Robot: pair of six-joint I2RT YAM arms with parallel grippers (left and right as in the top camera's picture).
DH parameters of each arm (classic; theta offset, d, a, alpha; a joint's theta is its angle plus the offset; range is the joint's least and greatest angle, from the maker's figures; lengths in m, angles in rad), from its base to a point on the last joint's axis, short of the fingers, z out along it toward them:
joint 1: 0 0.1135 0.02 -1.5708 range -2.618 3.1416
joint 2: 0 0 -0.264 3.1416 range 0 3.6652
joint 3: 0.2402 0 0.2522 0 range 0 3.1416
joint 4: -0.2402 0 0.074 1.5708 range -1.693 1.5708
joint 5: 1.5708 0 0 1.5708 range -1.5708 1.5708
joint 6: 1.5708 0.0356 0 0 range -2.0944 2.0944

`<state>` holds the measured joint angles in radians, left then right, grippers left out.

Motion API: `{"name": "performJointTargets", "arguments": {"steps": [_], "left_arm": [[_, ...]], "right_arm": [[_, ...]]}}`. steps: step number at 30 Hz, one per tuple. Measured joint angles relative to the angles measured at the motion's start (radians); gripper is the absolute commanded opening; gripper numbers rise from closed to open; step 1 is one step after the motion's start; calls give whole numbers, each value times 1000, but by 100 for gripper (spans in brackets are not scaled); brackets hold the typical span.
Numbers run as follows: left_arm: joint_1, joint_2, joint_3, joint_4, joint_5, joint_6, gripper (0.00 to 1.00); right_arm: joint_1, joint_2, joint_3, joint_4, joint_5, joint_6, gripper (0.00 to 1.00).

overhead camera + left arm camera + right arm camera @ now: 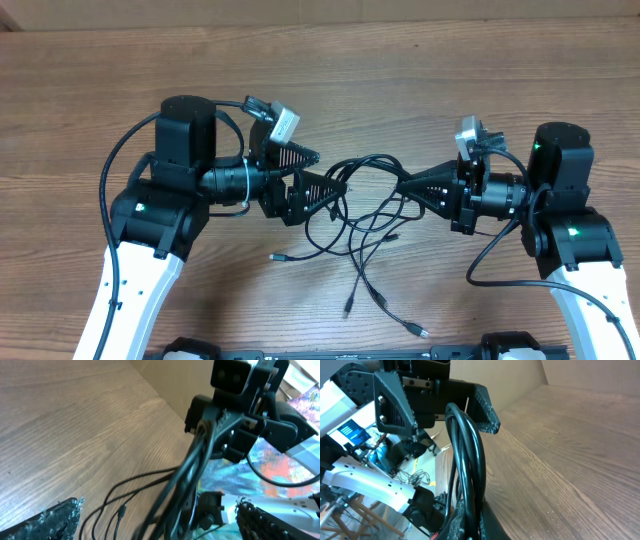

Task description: Untangle cables

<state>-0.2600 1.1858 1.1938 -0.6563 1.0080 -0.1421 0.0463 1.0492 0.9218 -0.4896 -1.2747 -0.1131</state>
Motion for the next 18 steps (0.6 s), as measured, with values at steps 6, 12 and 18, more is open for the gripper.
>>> {"name": "performJointTargets", "arguments": {"steps": [6,12,18], "left_arm": [[0,0,0,-64,-7,74,25],[0,0,0,-72,-10,117,19],[0,0,0,-73,-10,123,23]], "right_arm": [[0,0,0,3,-1,23,4],[0,0,0,4,-18,31,4],[0,0,0,4,-39,31,4]]}}
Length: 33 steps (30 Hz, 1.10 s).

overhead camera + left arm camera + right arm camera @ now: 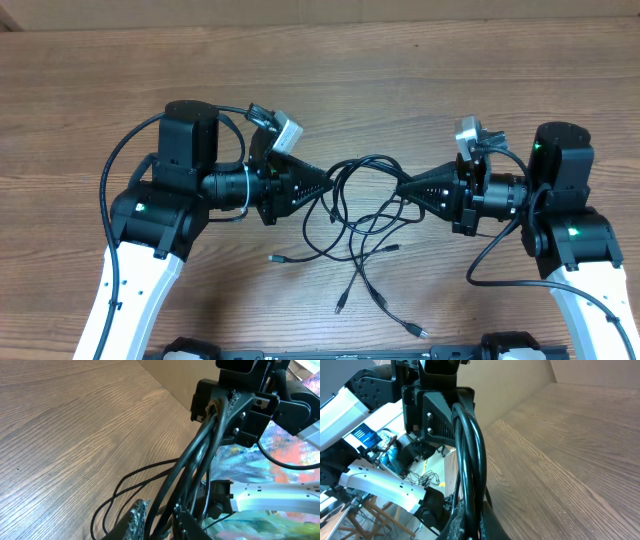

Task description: Untangle cables

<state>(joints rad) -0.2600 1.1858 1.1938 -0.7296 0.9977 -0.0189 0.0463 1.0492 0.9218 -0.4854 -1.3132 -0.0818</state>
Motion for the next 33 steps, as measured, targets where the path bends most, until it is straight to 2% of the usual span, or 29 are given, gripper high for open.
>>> {"name": "performJointTargets", "arguments": {"steps": [3,5,6,7,12,16,29,30,31,32,33], "left_arm": [[-3,0,0,2,0,1,41],[-18,0,0,16,1,5,42],[-29,0,0,21,2,5,40],[-36,0,0,23,3,4,35],[-41,0,0,26,4,8,25],[-41,0,0,27,6,13,5],[-40,0,0,45,42,18,4],[-40,0,0,45,42,18,4],[-40,0,0,45,42,18,4],[-40,0,0,45,42,18,4],[-41,0,0,45,42,19,4]], "right_arm": [[0,0,0,1,-8,0,4],[0,0,0,2,-8,0,4],[0,0,0,2,-8,0,4],[0,0,0,2,-8,0,4],[0,0,0,3,-14,0,4],[0,0,0,3,-15,0,4],[0,0,0,3,-18,0,5],[0,0,0,3,-18,0,15],[0,0,0,3,-18,0,29],[0,0,0,1,-19,5,49],[0,0,0,2,-21,5,77]]}}
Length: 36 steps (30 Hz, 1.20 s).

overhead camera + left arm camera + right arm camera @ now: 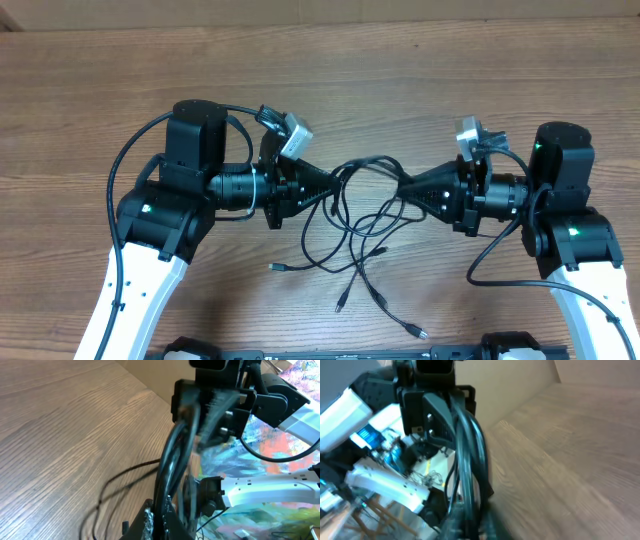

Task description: Untangle cables

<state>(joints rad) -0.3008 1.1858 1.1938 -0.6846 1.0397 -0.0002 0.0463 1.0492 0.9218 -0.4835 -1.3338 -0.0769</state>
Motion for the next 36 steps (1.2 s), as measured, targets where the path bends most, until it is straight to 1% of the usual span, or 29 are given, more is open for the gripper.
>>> {"name": "performJointTargets", "arguments": {"steps": [1,2,10,17,20,28,32,36], "left_arm": [[0,0,0,0,0,0,4],[0,0,0,0,0,0,4],[0,0,0,0,-10,4,4],[0,0,0,-21,-87,4,4],[0,0,0,-32,-128,4,4],[0,0,0,-26,-151,4,4],[-1,0,0,-26,-151,4,4],[-21,0,0,-2,-151,3,4]], "right_arm": [[0,0,0,2,-2,1,94],[0,0,0,2,-3,0,100],[0,0,0,3,-5,-2,100],[0,0,0,-1,-5,16,100],[0,0,0,-3,-5,74,100],[0,0,0,-4,-6,374,100],[11,0,0,-4,-13,430,100],[56,0,0,-3,-6,454,94]]}}
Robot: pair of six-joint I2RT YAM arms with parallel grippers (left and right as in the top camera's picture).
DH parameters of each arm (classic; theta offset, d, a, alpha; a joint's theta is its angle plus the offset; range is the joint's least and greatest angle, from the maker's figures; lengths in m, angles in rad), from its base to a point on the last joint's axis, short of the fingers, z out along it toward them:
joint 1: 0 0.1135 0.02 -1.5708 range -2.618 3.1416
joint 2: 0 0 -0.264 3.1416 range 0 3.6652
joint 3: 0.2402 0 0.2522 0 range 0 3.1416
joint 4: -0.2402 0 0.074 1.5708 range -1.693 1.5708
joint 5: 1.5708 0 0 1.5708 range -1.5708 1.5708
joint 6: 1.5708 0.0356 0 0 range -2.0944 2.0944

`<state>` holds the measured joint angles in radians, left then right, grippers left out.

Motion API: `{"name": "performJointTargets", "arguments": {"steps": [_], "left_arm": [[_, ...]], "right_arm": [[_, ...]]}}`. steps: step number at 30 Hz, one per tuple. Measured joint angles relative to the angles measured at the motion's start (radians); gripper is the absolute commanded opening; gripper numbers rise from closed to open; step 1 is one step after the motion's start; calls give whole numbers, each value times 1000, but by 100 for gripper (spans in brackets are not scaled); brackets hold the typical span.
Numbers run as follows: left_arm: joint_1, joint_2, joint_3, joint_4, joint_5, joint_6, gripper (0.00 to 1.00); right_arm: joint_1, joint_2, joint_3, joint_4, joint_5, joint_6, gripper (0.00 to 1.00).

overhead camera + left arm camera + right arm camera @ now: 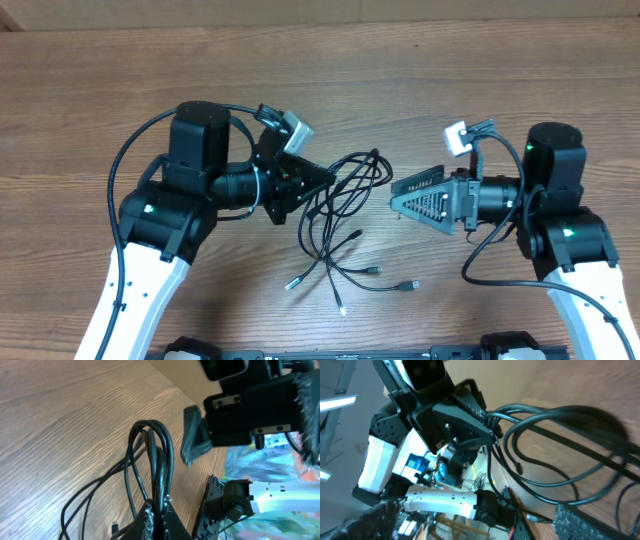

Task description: Untangle cables

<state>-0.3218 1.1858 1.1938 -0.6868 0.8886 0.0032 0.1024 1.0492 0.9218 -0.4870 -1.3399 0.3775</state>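
Observation:
A tangle of thin black cables lies between my two arms, with its plug ends spread toward the table's front. My left gripper is shut on the bundle's upper left part. In the left wrist view the cable loop rises straight out of its closed fingertips. My right gripper stands open just right of the tangle, apart from it, with nothing between its fingers. The right wrist view shows the cable loops ahead, pinched by the left gripper.
The wooden table carries only the cables and both arms. Each arm's own black supply cable arcs beside its base. The table's front edge runs near the loose plug ends.
My right gripper has opened and let go of the bundle. It now sits slightly back from it. The cables, then taut between both grippers, now hang slack from the left gripper with their ends shifted.
At first my right gripper held the bundle while the left stood open around its other side. Then the left was shut on the cables, and both held them stretched between them. Now only the left holds them.

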Motion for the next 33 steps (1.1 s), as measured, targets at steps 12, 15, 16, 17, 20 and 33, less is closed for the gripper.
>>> {"name": "performJointTargets", "arguments": {"steps": [12,15,16,17,20,33], "left_arm": [[-74,0,0,55,-5,-11,4],[-76,0,0,58,-5,-23,4],[-78,0,0,60,-5,-26,4],[-84,0,0,65,-7,-31,4],[-112,4,0,101,-8,-47,4],[-169,24,0,134,-19,-57,4]], "right_arm": [[51,0,0,0,111,63,76],[51,0,0,0,129,74,73],[51,0,0,2,137,78,73],[51,0,0,1,145,81,73],[51,0,0,1,184,85,74],[57,-1,0,-12,322,97,19]]}}
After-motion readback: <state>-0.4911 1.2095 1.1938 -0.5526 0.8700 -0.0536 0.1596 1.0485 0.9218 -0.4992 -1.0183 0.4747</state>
